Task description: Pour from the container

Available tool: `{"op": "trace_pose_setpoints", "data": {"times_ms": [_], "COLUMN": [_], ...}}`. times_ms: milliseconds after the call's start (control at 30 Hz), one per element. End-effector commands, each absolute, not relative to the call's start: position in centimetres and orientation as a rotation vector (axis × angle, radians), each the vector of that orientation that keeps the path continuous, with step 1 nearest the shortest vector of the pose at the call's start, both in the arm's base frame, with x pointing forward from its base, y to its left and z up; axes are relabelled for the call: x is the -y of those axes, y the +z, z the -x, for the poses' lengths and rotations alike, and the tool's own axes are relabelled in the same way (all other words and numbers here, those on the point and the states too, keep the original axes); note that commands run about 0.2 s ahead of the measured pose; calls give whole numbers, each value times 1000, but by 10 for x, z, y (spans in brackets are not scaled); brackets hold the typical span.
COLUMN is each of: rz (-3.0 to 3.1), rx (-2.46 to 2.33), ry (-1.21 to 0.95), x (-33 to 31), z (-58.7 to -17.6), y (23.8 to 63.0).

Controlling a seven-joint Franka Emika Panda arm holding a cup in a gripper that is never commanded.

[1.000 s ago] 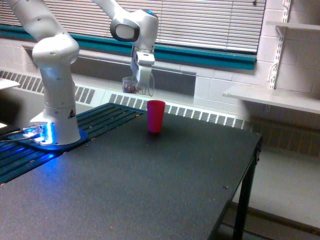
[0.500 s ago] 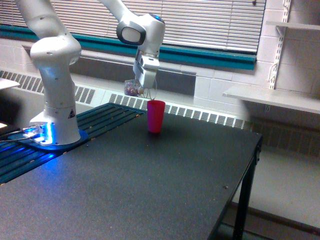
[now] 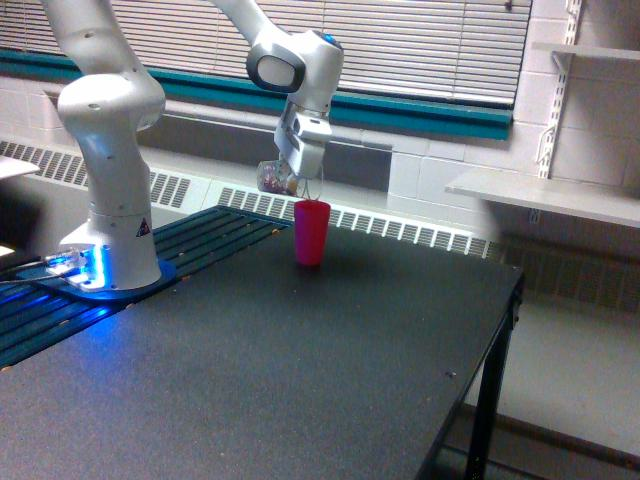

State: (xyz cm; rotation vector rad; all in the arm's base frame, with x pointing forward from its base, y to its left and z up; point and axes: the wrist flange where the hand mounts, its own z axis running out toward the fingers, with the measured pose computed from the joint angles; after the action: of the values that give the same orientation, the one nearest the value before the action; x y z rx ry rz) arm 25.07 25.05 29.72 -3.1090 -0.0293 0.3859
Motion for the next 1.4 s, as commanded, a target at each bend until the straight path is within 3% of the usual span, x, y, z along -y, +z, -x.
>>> {"op": "trace_pose_setpoints", "data": {"times_ms": [33, 1400], "rz": [3115, 3116], "rx": [88, -4], "ry": [412, 605], "x": [-257, -253], "z": [-254, -247], "y": [297, 285]}}
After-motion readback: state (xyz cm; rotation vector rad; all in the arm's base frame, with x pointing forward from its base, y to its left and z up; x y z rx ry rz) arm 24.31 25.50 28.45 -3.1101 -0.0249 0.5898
